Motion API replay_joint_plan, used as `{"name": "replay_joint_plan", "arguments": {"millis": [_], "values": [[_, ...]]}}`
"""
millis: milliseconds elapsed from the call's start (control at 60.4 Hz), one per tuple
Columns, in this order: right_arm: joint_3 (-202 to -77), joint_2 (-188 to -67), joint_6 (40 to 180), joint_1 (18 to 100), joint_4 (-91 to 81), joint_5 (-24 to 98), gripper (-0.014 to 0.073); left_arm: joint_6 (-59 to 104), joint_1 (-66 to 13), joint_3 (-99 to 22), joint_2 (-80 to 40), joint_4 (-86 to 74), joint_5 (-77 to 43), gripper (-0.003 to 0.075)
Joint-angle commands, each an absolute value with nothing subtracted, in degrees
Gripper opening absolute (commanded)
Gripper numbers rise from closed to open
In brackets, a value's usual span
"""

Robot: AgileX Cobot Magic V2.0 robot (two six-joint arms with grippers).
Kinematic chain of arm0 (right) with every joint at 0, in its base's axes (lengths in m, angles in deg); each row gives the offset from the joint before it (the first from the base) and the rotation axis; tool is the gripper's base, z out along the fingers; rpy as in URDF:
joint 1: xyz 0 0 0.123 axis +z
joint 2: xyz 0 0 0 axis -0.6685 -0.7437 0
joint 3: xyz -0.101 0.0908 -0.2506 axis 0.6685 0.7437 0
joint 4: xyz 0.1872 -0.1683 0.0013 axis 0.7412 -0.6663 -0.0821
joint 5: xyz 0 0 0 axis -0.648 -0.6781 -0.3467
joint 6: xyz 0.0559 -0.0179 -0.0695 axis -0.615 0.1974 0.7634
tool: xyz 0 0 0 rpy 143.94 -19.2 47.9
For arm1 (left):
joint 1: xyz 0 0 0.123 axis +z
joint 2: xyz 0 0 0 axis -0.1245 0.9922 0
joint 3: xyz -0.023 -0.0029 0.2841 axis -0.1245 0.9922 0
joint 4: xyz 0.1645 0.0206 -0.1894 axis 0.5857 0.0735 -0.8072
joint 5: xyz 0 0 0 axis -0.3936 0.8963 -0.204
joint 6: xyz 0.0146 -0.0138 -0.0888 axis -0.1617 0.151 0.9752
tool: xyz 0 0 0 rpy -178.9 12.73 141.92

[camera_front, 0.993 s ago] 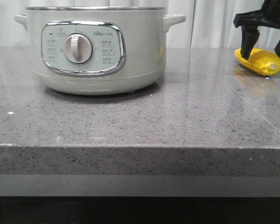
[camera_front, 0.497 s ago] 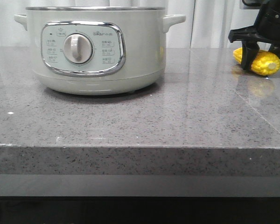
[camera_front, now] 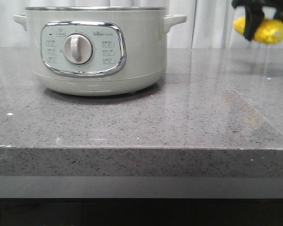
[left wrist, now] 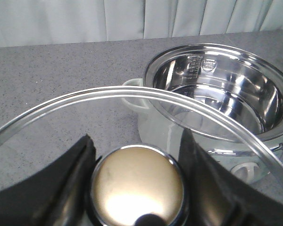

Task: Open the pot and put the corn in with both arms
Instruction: 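Carry the corn over the open pot with the right gripper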

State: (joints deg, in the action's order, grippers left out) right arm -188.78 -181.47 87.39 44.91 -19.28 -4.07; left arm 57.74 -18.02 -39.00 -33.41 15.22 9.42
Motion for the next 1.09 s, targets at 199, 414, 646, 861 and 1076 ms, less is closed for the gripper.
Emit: {"name": "replay_joint_plan", "arguments": {"millis": [199, 414, 646, 861, 1076], "values": [[-191.14, -168.23, 89.94, 53.81, -19.07, -1.47, 0.0295, 58.12, -18.01, -41.37, -33.94, 14.42, 1.45, 0.0248], [-191.14, -164.87, 90.28, 61.28, -16.40, -1.30, 0.0295, 58.12, -18.01, -41.37, -33.94, 14.42, 1.45, 0.0248], [-191.14, -165.65, 95.52, 67.95, -8.40, 1.94, 0.0294, 58.12, -18.01, -41.37, -33.94, 14.42, 1.45, 0.0248], [-191.14, -168.83, 97.64, 71.57, -3.78, 5.91, 0.0294, 58.12, -18.01, -41.37, -33.94, 14.42, 1.45, 0.0248], [-191.08, -173.04, 97.64, 72.89, -3.65, 6.49, 0.0294, 58.12, -18.01, -41.37, -33.94, 14.42, 1.45, 0.0248]]}}
